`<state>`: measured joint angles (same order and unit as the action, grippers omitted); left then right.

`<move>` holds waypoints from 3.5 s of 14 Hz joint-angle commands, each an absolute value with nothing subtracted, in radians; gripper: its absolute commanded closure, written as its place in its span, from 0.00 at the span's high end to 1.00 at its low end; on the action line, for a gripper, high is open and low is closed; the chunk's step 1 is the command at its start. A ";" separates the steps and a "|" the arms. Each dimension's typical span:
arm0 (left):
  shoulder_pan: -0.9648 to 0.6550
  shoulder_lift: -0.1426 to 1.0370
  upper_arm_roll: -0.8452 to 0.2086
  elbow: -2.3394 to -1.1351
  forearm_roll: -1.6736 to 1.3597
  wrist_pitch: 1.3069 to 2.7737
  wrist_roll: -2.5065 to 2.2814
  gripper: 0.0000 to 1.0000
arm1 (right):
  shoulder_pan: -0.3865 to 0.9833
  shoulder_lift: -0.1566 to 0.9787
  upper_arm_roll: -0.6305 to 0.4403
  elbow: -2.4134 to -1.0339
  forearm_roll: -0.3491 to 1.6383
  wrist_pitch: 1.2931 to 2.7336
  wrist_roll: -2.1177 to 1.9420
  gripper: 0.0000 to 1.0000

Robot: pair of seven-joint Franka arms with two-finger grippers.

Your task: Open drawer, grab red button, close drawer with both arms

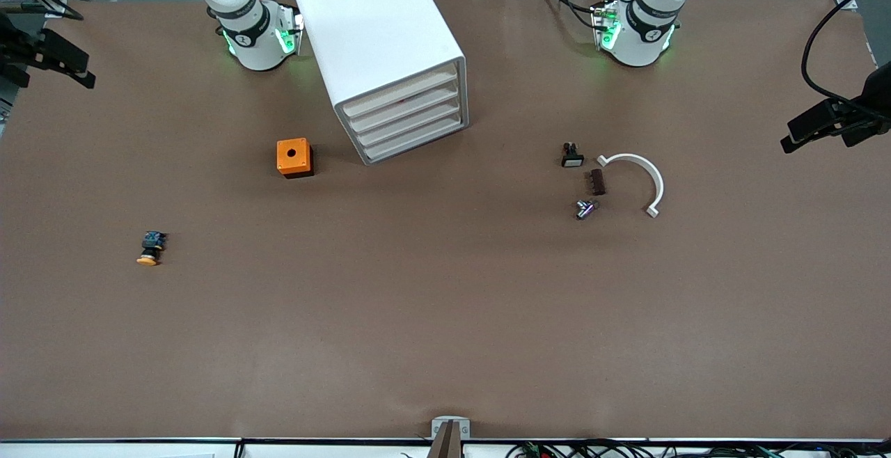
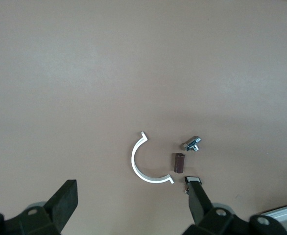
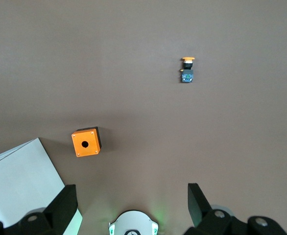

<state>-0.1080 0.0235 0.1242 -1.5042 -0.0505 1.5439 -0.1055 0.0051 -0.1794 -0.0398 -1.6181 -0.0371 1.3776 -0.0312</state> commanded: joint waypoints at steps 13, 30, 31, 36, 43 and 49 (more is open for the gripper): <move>-0.123 0.161 0.123 -1.497 -0.061 1.493 -0.138 1.00 | 0.006 -0.192 -0.049 -1.589 0.044 1.322 -0.025 1.00; -0.296 0.626 0.106 -1.324 -0.719 1.358 -1.387 1.00 | 0.006 -0.143 -0.044 -1.508 0.044 1.284 -0.020 1.00; -0.322 0.664 0.104 -1.307 -0.736 1.358 -1.498 1.00 | 0.008 -0.143 -0.044 -1.509 0.044 1.284 -0.017 1.00; -0.385 0.778 0.106 -1.302 -0.909 1.361 -1.917 1.00 | 0.006 -0.143 -0.046 -1.513 0.043 1.267 -0.021 1.00; -0.480 0.864 0.094 -1.313 -1.061 1.266 -2.124 1.00 | 0.006 -0.143 -0.046 -1.516 0.035 1.266 -0.025 1.00; -0.575 0.902 0.083 -1.319 -1.069 1.207 -2.183 1.00 | -0.005 -0.143 -0.046 -1.514 0.032 1.253 -0.032 1.00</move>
<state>-0.5652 0.8905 0.0805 -1.3360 -1.0484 1.2425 -2.1544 0.0034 -0.1513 -0.0515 -1.5372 0.0326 1.2614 -0.0311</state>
